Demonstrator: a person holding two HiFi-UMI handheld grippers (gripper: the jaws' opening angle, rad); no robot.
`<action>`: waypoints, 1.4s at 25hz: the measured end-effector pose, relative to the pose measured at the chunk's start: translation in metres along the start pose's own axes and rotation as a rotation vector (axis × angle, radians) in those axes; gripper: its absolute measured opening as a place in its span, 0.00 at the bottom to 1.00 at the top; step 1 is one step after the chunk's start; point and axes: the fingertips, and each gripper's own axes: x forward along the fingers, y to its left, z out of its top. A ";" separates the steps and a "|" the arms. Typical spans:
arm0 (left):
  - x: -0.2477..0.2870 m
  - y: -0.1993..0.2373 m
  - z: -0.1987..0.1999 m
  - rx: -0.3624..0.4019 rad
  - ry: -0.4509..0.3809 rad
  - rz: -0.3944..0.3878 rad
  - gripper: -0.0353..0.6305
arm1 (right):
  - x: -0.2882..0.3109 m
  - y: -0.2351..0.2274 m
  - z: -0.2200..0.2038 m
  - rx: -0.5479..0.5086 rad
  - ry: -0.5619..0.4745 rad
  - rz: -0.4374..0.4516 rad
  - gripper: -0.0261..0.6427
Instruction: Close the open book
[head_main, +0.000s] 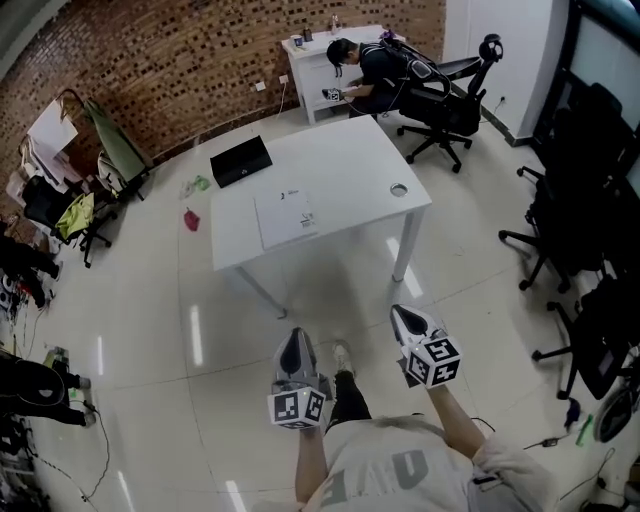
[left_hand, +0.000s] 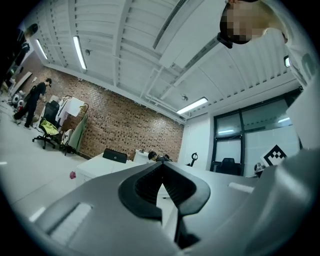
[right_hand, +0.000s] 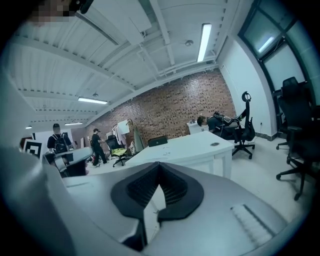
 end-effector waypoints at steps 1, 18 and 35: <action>-0.017 -0.013 0.000 0.008 0.001 -0.001 0.08 | -0.019 0.003 -0.005 0.006 -0.003 0.004 0.04; -0.163 -0.062 0.053 0.063 -0.076 0.065 0.08 | -0.137 0.094 0.002 0.046 -0.088 0.170 0.04; -0.199 0.000 0.094 0.061 -0.055 -0.113 0.08 | -0.117 0.223 -0.008 0.033 -0.139 0.138 0.04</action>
